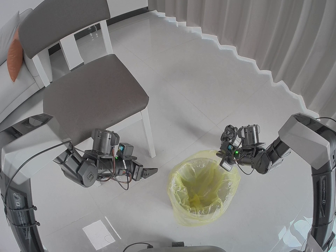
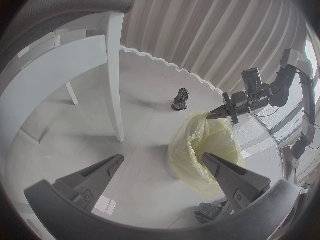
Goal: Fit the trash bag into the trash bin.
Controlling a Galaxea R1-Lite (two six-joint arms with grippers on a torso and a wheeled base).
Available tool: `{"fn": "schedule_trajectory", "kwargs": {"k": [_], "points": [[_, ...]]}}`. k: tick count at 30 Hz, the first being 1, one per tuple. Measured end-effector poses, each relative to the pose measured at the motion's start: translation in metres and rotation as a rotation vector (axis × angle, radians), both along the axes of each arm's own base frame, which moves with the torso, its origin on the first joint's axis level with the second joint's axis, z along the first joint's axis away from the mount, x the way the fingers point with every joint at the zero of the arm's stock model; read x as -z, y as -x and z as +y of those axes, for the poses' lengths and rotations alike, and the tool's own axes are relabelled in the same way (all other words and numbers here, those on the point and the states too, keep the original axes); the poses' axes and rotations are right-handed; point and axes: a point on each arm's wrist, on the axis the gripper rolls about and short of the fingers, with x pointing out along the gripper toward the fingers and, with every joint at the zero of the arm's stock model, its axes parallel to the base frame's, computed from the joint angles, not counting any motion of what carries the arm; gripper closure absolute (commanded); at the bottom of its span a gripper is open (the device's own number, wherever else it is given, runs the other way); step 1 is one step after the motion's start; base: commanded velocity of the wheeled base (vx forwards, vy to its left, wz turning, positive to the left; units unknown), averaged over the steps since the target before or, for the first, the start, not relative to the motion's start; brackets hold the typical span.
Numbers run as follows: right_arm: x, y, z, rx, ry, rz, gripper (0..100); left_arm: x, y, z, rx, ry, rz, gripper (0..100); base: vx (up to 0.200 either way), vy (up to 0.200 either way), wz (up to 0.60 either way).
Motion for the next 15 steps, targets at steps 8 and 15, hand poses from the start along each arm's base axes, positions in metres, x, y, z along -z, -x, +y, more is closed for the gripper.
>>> {"fn": "schedule_trajectory", "kwargs": {"k": [8,15], "points": [[0.014,-0.007,0.001,0.002,0.004,0.018,100,0.002,0.000,-0.004,0.010,0.000,0.000,0,0.000,0.000,0.00],[0.034,-0.007,0.007,-0.009,0.011,0.055,100,0.003,0.000,-0.005,0.012,-0.001,0.002,0,0.000,0.000,0.00]]}}
